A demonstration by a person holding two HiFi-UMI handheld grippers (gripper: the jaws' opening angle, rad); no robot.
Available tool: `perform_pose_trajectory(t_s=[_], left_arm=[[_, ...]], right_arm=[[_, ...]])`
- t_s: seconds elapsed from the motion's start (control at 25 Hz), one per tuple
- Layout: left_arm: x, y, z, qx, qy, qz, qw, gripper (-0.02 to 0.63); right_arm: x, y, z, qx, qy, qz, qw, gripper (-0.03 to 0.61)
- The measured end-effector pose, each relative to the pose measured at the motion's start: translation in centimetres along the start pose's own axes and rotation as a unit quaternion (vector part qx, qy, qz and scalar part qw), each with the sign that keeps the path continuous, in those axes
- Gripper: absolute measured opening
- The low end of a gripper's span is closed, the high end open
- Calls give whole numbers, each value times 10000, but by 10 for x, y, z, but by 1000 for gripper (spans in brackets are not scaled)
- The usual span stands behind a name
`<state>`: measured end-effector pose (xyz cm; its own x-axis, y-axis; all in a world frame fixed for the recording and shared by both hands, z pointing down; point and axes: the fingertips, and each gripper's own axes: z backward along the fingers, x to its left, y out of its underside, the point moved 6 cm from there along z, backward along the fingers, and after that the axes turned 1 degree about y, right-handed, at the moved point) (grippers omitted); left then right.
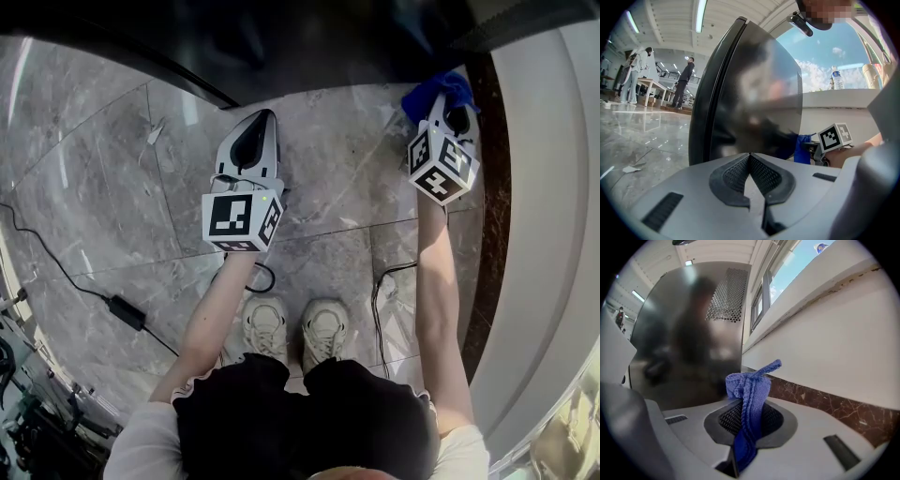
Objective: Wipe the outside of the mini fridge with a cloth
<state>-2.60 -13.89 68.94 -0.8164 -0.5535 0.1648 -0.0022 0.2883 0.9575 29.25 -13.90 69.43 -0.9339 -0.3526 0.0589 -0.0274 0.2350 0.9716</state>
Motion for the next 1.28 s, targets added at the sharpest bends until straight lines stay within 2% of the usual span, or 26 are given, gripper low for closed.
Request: perform_pose_trajectory(t_s=[0.2,0.32,0.52,0.76,0.96,1.12,1.2,1.28], left_arm=[[-10,-3,2,-23,79,-31,10000,3],[-14,-13,5,-138,140,-81,9998,3],[-15,-32,19,-308,121,-95,9994,3],[-22,-74,43,-460,163,-94,9988,3],[-22,-105,55,-593,166,-41,9981,3],[-13,-131,56,-669,103,183,9975,3],[-6,-145,55,-614,106,77,9980,3],[-3,-162,56,-613,113,-256,9977,3]], right_arm=[[-9,-9,7,21,109,-85,9999,64],[-5,-24,23,-97,-49,-141,9998,64],[26,-41,59,-209,-603,-391,9972,64],[79,-80,100,-399,-1348,-278,9897,64],[116,-110,124,-577,-1777,-388,9816,64],[130,-138,129,-541,-2044,-580,9757,64],[132,-154,131,-524,-2106,-534,9747,64],[137,-169,131,-508,-2291,-239,9718,64]])
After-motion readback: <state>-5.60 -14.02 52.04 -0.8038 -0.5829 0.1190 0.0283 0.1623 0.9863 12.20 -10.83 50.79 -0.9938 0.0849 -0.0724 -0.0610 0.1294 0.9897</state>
